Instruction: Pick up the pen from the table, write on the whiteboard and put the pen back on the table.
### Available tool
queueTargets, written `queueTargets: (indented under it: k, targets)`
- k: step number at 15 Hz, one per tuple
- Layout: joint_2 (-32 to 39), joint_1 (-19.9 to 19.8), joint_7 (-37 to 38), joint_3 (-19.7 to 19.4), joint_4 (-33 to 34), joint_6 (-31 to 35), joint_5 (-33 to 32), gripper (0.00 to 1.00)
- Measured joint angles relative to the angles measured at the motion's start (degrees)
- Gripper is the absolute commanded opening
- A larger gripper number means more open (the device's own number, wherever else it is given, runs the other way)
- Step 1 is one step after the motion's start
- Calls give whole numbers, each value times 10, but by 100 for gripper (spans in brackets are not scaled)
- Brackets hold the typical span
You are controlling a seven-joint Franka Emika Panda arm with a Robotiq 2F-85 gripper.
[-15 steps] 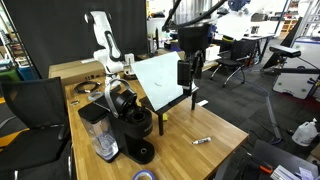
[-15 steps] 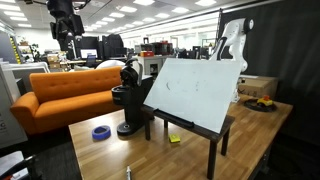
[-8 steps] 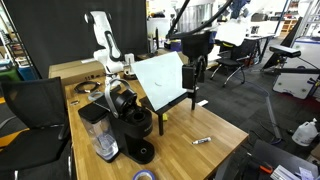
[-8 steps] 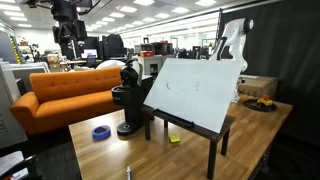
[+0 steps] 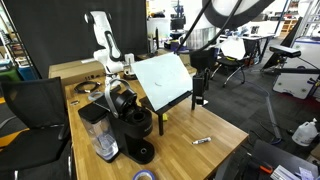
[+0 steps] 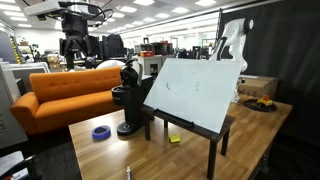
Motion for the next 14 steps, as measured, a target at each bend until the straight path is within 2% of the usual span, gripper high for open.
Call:
queueTargets:
  k: [7,14]
  targets:
    - [35,-16,-126,-63,-50,113,-20,100]
    - [114,-46,-249,-128,-48,188,-19,100]
